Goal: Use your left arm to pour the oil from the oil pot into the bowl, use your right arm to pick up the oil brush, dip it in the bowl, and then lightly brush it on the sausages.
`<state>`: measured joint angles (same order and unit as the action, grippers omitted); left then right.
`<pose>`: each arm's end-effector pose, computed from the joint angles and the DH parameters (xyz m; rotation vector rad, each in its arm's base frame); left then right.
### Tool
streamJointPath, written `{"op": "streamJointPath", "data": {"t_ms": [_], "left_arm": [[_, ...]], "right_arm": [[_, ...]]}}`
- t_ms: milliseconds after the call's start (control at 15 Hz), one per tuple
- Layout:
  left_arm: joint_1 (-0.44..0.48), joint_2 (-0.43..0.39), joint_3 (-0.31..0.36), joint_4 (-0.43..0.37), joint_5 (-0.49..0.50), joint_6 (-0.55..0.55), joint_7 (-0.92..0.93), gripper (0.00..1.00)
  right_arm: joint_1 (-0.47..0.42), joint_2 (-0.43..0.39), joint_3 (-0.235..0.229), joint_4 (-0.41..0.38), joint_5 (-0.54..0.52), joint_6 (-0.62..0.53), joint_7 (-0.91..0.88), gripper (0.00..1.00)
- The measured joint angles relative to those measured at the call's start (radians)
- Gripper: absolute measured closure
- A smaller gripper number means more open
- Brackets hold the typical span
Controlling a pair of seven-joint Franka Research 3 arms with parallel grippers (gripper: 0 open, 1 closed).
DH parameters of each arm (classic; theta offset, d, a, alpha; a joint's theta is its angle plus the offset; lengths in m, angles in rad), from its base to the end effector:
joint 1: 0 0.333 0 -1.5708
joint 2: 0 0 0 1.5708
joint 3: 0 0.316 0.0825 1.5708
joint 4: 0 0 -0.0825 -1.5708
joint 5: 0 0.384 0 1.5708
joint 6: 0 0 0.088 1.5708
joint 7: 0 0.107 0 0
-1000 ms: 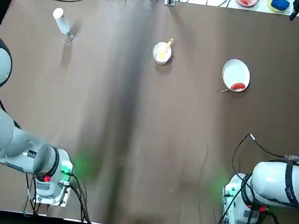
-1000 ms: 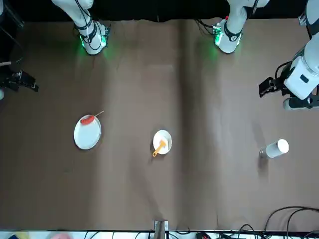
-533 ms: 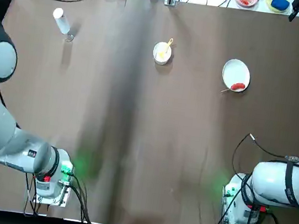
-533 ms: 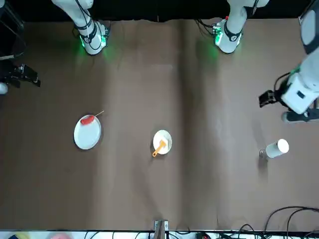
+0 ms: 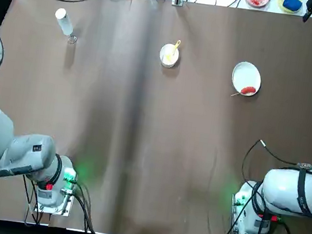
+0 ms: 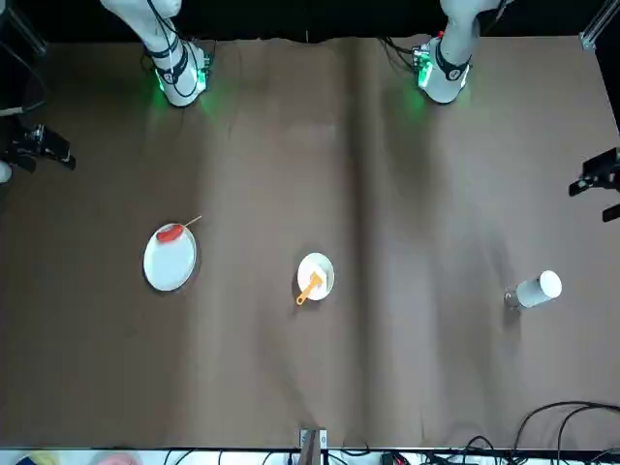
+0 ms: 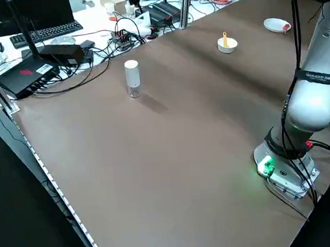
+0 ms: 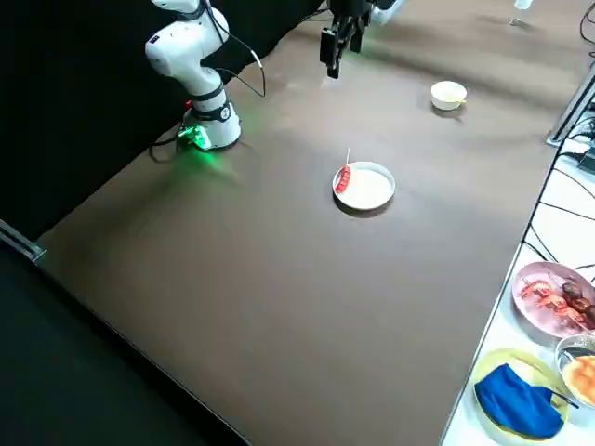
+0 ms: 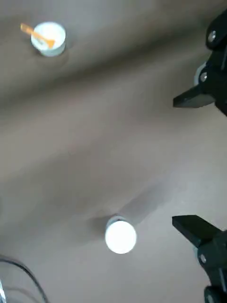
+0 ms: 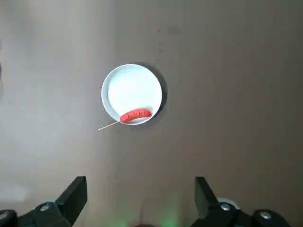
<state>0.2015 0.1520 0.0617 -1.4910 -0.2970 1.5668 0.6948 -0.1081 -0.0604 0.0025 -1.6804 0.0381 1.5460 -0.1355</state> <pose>0.5865 0.1227 0.5786 2.7870 -0.5967 0.0942 0.5282 -0.0518 0.6038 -3.0928 -0.0455 0.1066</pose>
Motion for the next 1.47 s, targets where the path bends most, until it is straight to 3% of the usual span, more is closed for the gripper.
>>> {"op": "streamJointPath", "data": {"t_ms": [333, 533, 667, 1000, 1267, 1467], "left_arm": [[0.134, 0.091, -0.002, -0.01, -0.197, 0.0, 0.423, 0.0], [0.223, 0.179, -0.003, -0.012, -0.259, 0.001, 0.625, 0.0], [0.288, 0.273, -0.004, -0.012, -0.368, 0.001, 0.803, 0.0], [0.294, 0.354, -0.011, -0.01, -0.401, 0.001, 0.857, 0.0], [0.299, 0.354, -0.044, 0.008, -0.461, -0.005, 0.867, 0.0], [0.312, 0.344, -0.091, 0.05, -0.503, -0.015, 0.999, 0.0]], "right_arm": [[-0.023, 0.0, -0.008, 0.0, 0.0, 0.046, -0.008, 0.0], [-0.027, 0.0, -0.008, 0.0, 0.0, 0.067, -0.008, 0.0], [-0.029, 0.0, -0.008, 0.001, 0.0, 0.072, -0.008, 0.0], [-0.029, 0.0, -0.008, 0.003, 0.0, 0.072, -0.008, 0.0], [-0.029, 0.0, -0.006, 0.01, 0.0, 0.072, -0.009, 0.0], [-0.029, 0.0, -0.006, 0.011, 0.0, 0.071, -0.009, 0.0]]}}
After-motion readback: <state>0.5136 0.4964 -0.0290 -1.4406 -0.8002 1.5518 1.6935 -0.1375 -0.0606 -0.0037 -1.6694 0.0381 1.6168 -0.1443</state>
